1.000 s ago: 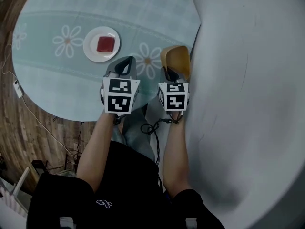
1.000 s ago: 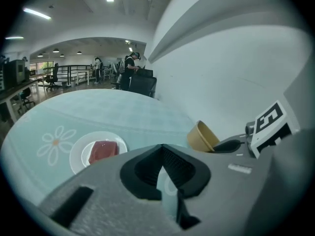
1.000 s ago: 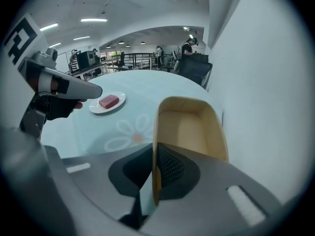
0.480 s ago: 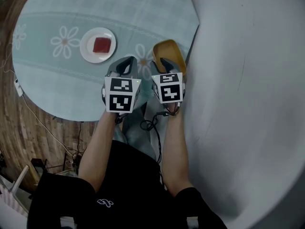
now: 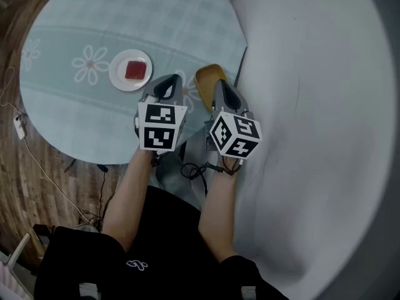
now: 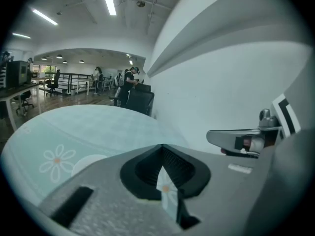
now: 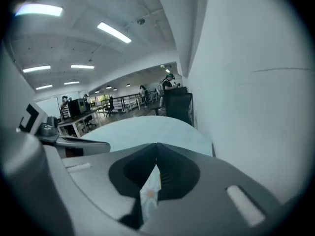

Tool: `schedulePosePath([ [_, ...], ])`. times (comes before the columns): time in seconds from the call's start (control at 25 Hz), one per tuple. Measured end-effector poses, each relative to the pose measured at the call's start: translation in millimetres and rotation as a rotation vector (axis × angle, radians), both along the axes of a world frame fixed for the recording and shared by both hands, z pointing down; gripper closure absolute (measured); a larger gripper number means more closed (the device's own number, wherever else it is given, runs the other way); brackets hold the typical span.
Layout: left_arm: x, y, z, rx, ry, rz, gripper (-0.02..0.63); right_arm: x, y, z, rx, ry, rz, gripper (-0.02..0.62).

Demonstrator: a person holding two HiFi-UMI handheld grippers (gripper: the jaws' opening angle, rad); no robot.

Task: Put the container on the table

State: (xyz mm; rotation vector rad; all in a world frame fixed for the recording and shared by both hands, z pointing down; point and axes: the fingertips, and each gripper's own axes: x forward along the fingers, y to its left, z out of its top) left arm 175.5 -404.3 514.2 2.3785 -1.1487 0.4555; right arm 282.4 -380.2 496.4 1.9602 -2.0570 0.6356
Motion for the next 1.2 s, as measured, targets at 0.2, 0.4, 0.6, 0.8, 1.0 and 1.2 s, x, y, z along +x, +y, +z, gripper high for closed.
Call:
schedulePosePath([
  [0.2, -16.3, -1.5, -53.1, 0.106, 0.03, 0.005, 0.604, -22.5, 11.9, -50.1, 0.151, -0.163, 0.019, 0.586],
  [0.4, -34.5, -5.7, -101.5, 0.22, 0.042, 0.009, 0.604, -34.8, 12.7, -105.7, 0.323, -0.201, 0.042, 0.586],
  [0.6, -36.2, -4.6, -160.2, 0.35, 0.081, 0.035, 0.604, -31.8, 21.3, -164.7, 0.47, -0.15, 0.056, 0.586],
  [0.8, -31.6, 14.9, -205.0, 0.435, 0.137, 0.065, 0.604, -30.0, 41.0, -201.1, 0.515, -0.08, 0.048, 0.586],
  [1.0, -32.2, 24.3, -230.7, 0.479, 0.167, 0.076, 0.604, -29.8, 50.4, -218.9, 0.532, -0.053, 0.047, 0.586],
  [1.2, -35.8, 24.7, -235.6, 0.49, 0.165, 0.069, 0.604, -31.7, 50.3, -221.2, 0.536, -0.041, 0.037, 0.586],
])
